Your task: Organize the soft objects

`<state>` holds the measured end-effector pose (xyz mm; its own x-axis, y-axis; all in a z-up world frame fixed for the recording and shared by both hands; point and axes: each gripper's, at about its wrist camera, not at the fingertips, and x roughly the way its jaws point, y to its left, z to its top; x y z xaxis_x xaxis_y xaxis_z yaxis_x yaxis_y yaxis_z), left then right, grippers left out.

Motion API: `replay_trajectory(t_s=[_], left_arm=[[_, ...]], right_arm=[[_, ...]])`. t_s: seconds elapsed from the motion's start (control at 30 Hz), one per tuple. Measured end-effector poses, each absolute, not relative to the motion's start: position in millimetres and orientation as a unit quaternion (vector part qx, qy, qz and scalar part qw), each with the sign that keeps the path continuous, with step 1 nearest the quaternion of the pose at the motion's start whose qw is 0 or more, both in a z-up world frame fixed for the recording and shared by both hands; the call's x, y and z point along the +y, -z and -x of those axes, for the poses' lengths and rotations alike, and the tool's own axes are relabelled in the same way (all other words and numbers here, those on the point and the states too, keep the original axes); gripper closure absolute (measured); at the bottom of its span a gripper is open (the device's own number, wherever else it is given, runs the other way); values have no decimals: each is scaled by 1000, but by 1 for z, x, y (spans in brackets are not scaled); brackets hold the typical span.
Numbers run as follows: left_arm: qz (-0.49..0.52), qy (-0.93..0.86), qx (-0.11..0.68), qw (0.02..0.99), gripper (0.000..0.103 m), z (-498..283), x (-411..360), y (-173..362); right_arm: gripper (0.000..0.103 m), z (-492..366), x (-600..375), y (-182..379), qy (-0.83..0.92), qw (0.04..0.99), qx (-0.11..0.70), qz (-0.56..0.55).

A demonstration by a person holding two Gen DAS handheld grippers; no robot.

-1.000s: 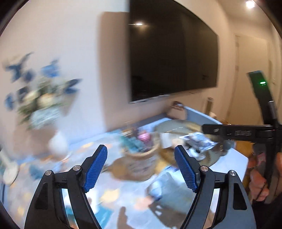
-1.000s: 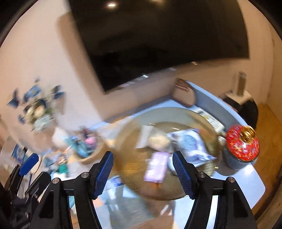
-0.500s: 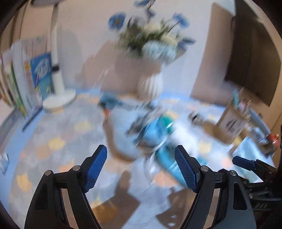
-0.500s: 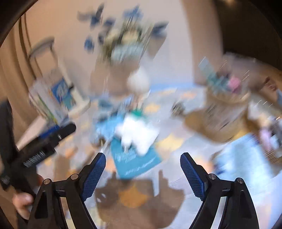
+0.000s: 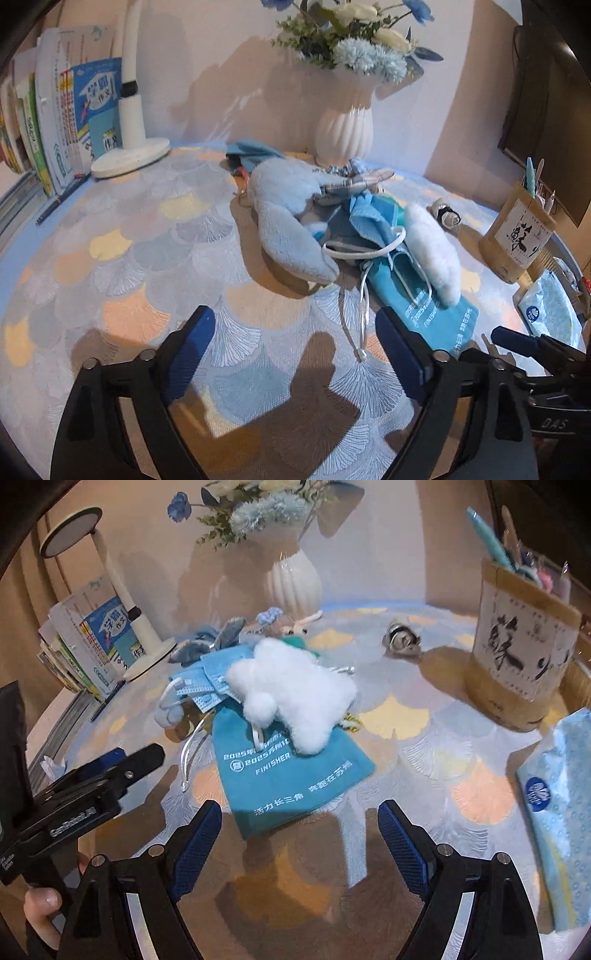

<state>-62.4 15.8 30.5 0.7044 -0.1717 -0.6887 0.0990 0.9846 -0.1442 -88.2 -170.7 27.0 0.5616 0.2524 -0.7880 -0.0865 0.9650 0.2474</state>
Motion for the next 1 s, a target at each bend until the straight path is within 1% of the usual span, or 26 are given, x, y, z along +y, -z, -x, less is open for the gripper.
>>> replay_trajectory(t_s=[0.17, 0.27, 0.43, 0.7, 0.8, 0.87, 0.93, 0.97, 1.0], left_arm=[[33, 72, 382, 921, 11, 60, 11, -28], [18, 67, 383, 921, 10, 61, 5, -28], [13, 66, 378, 924, 9, 63, 4, -29], [75, 65, 382, 919, 8, 57, 24, -32], [116, 82, 375, 916, 9, 57, 39, -45], [120, 80, 367, 919, 8, 52, 45, -62], [124, 81, 364, 920, 8, 40, 51, -78], [129, 92, 379, 912, 5, 26, 52, -83], [132, 97, 391, 906, 5, 17, 53, -83]], right_arm=[[18, 89, -171, -26, -97, 879, 459, -91], [15, 89, -171, -25, -92, 878, 461, -91], [15, 90, -173, -27, -95, 879, 457, -95], [15, 90, -174, -26, -94, 876, 462, -101], [15, 92, -180, -31, -96, 876, 459, -112], [15, 90, -183, -39, -97, 875, 461, -114], [15, 83, -182, -52, -93, 879, 459, -87], [15, 79, -180, -58, -90, 882, 458, -67], [15, 72, -176, -65, -86, 885, 456, -34]])
